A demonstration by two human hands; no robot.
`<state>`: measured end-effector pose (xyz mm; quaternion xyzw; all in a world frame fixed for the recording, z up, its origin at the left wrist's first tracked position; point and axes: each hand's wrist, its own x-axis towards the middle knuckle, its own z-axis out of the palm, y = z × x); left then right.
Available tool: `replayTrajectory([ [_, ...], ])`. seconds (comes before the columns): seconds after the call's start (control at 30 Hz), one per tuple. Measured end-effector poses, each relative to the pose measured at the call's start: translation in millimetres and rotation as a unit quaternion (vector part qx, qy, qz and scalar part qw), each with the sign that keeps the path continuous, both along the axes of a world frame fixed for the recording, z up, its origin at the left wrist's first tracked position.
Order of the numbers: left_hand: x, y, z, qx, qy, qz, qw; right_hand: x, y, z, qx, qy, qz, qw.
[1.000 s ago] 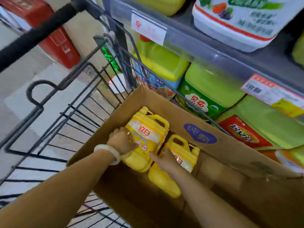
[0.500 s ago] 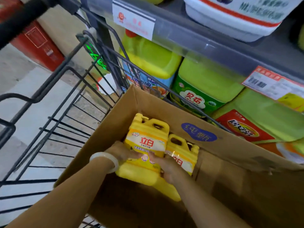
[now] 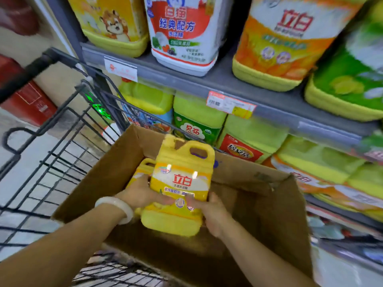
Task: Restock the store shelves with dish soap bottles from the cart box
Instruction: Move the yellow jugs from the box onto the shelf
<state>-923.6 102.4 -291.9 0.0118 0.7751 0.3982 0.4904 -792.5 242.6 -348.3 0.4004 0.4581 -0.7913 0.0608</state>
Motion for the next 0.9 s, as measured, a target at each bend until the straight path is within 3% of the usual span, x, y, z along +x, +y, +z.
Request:
replayTrajectory([
  [0.17,74,46,57,0.068,0.167,-0.031,0.983,80,51,73,0.122,0.088,-0.053,0.987],
  [0.37,210,111,158,0.221,0.265,-0.050,0.937,215,110,173,0.245,0.175,-0.102,0.948],
  [0.63,349,201,268,0.364,0.286,-0.110,0.880,380,171,311,0.384,0.232,-0.190,0.874],
  [0.9,413,279,367,0.453,0.294,-0.172,0.824,458,223,407,0.461,0.282,-0.284,0.792],
])
